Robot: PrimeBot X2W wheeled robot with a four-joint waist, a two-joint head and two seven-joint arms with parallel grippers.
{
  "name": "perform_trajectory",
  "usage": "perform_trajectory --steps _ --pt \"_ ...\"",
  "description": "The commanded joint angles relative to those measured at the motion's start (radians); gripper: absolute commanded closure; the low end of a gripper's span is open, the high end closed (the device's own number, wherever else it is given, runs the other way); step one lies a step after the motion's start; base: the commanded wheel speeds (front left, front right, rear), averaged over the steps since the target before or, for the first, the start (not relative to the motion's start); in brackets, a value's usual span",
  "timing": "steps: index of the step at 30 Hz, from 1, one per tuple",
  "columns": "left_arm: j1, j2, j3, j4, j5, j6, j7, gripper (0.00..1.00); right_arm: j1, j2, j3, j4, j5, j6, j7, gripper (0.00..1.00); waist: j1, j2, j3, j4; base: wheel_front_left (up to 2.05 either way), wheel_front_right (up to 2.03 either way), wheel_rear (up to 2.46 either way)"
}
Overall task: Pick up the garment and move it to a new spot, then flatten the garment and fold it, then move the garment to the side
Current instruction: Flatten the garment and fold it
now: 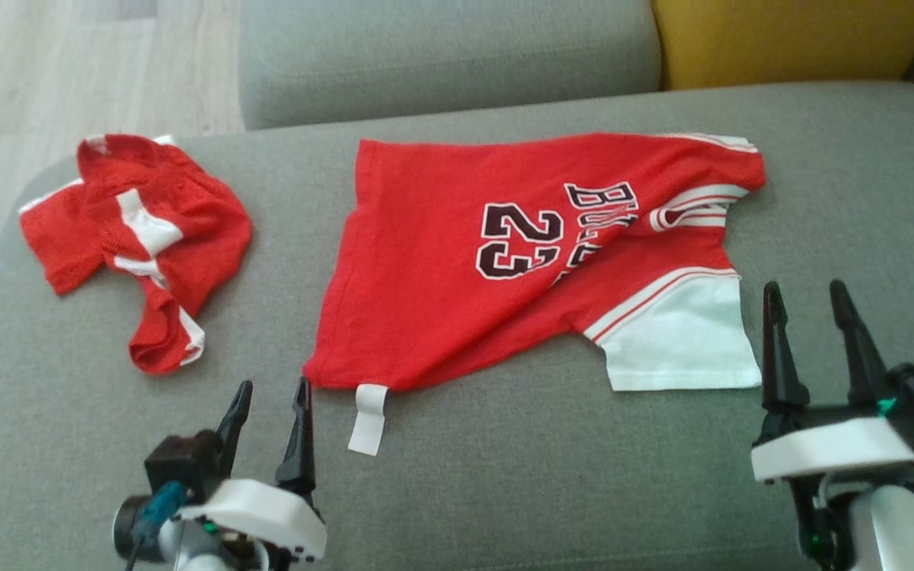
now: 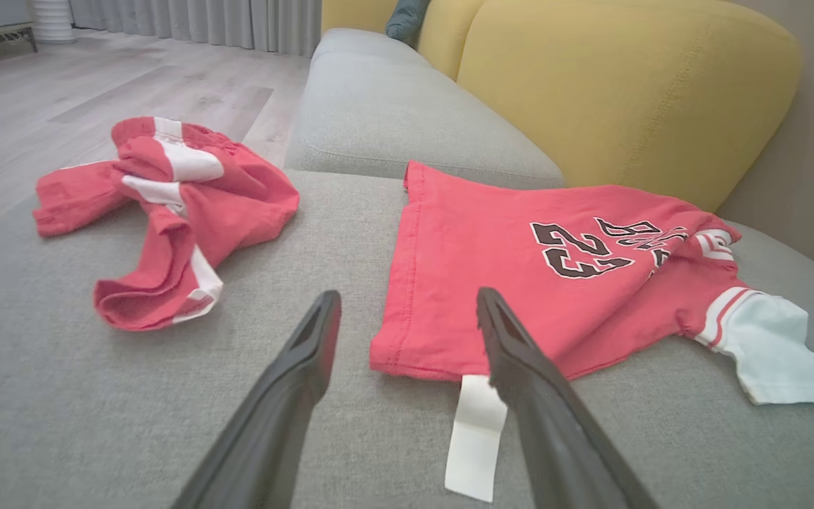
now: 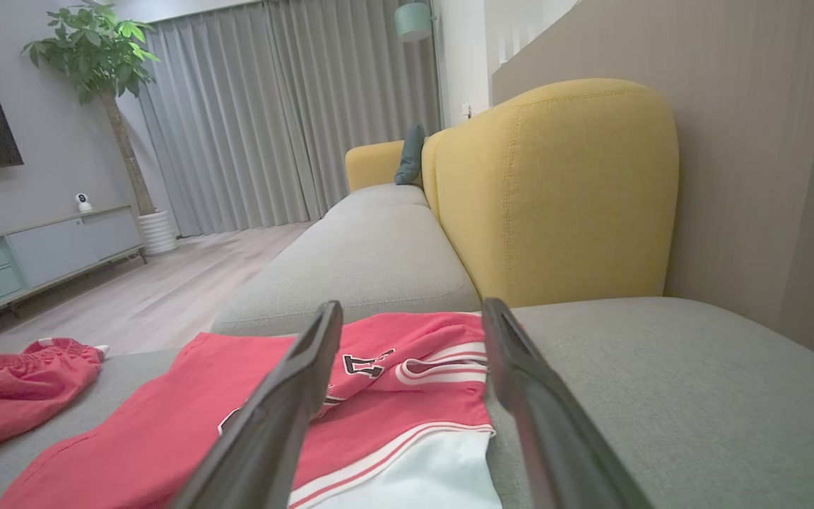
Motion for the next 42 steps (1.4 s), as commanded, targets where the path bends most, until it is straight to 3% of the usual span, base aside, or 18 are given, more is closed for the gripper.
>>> perform_trajectory --steps 1,33,42 --pt "-0.031 0.005 0.045 -0.027 -0.005 0.006 -0.01 0.0 -0.018 -0.003 0.026 -0.028 -0.006 0.007 -0.014 0.0 0.0 -0.0001 -0.009 0.007 0.0 0.0 0.0" --pt "-0.009 -0.025 0.083 -0.033 0.024 -0.005 -0.015 0.0 0.003 -0.003 0.066 0.05 -0.018 0.007 -0.022 0.0 0.0 -0.0001 -0.011 0.031 0.0 0.0 0.0" --pt "-0.022 -0.035 0.098 -0.065 0.042 -0.007 -0.015 0.0 -0.003 -0.003 -0.012 0.13 -0.038 0.007 0.04 0.0 0.0 -0.0001 0.014 0.034 0.0 0.0 0.0"
